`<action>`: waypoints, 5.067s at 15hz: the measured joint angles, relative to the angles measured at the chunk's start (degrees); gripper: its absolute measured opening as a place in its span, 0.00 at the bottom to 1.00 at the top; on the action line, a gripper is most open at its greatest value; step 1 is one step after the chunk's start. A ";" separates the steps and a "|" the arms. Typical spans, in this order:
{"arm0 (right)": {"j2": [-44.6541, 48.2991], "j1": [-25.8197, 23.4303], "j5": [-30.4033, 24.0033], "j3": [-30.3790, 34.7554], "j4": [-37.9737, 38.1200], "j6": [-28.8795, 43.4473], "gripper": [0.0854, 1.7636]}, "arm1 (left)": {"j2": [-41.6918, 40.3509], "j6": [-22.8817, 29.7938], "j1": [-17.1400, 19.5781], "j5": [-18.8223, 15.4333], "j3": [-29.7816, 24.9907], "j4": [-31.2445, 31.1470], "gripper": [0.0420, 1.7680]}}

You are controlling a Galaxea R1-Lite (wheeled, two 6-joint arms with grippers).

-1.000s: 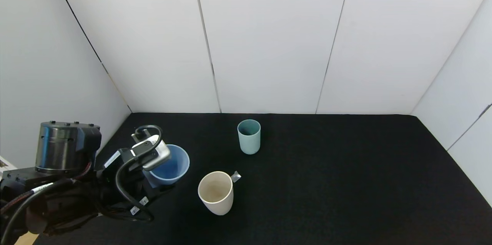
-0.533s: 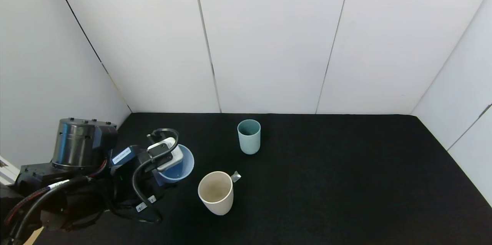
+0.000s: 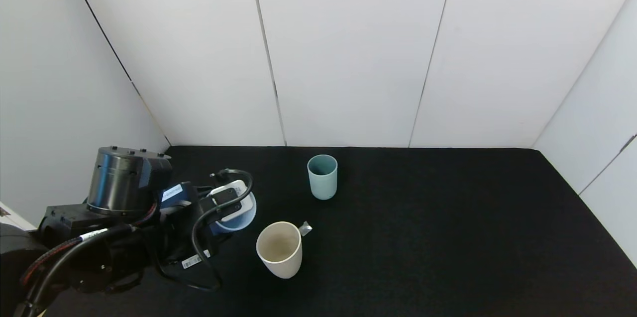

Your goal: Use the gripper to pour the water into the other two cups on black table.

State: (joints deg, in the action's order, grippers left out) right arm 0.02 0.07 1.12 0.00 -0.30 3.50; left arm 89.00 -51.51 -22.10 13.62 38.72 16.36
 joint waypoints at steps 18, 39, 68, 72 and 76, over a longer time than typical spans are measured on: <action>0.00 0.00 0.02 0.00 0.01 -0.02 0.97 | 1.62 -10.18 -8.59 13.97 8.19 -7.79 0.67; 0.00 0.00 0.00 0.00 0.00 0.00 0.97 | 2.61 -22.25 -8.87 15.40 10.84 -7.50 0.67; 0.00 0.00 0.02 0.00 -0.02 0.00 0.97 | 10.06 16.12 -1.65 -9.90 27.79 -7.52 0.67; 0.00 0.00 0.00 0.00 0.00 0.00 0.97 | 17.09 16.03 -0.63 -9.70 36.00 -7.70 0.67; 0.00 0.00 0.00 0.00 0.01 0.00 0.97 | 25.11 15.43 0.37 -8.96 44.50 -7.79 0.67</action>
State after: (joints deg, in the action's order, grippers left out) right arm 0.02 0.07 1.12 0.00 -0.29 3.50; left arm 114.12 -36.07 -21.74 4.66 83.21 8.57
